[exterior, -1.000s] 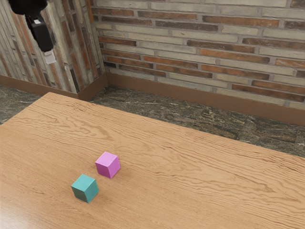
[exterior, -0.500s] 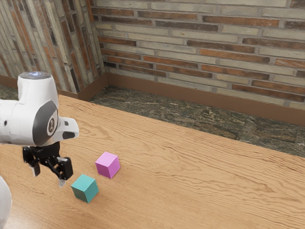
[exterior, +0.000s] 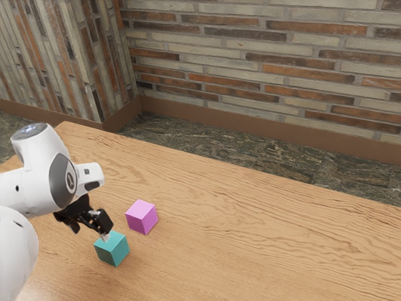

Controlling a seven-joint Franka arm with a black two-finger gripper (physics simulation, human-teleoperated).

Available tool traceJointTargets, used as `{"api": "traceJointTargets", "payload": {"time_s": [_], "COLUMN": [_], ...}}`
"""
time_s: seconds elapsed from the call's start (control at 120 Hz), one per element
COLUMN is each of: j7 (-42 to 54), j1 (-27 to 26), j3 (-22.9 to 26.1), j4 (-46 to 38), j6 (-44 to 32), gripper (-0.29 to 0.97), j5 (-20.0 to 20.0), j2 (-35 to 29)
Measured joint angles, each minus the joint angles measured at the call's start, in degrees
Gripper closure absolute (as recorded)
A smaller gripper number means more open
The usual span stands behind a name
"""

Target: Pick up the blue block with one arm, and put the blue block on the pink block with one arm

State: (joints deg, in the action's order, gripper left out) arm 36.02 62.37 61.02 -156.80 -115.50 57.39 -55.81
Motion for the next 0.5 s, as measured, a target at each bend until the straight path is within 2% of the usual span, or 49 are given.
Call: {"api": "traceJointTargets", "payload": {"time_s": [0.05, 0.192, 0.283, 0.5], "j7": [1.75, 6.12, 8.49, 12.58], "j1": [1.5, 5.57, 6.9, 14.52], "j3": [0.54, 6.53, 8.17, 11.17], "j4": [-0.06, 0.11, 0.2, 5.59], "j6": [-0.73, -1.9, -2.26, 2.21], "gripper": [0.0, 0.0, 0.0, 0.0], "j5": [1.19, 5.9, 8.27, 10.18], "j2": [0.22, 0.55, 0.57, 0.93]}}
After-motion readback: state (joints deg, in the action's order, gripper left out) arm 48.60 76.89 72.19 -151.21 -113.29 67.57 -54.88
